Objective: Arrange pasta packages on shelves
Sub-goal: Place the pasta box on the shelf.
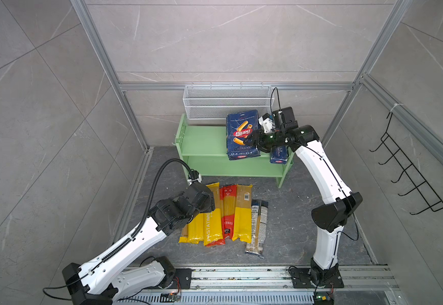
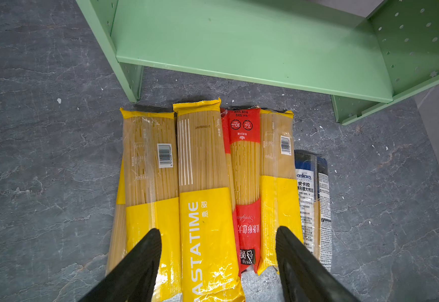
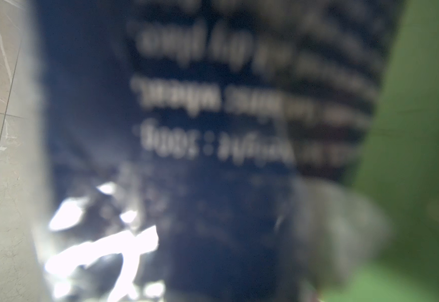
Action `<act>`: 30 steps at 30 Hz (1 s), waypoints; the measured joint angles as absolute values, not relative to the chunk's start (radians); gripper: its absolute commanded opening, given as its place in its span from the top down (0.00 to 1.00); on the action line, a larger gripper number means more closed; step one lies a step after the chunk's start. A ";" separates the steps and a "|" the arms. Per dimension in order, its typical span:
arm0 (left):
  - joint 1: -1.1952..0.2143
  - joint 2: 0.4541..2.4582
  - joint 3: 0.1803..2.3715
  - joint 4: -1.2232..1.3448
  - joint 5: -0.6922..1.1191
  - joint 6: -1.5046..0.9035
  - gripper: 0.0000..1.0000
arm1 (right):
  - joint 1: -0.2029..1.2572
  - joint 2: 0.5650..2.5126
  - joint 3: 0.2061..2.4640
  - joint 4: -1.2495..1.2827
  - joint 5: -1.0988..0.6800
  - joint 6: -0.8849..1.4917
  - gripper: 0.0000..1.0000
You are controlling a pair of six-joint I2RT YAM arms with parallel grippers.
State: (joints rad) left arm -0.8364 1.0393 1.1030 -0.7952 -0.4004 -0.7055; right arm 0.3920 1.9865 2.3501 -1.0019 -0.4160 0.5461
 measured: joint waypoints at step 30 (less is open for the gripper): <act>-0.824 1.090 1.113 -0.755 -0.329 -0.697 0.27 | 0.338 1.947 2.421 -1.029 -0.313 0.452 0.04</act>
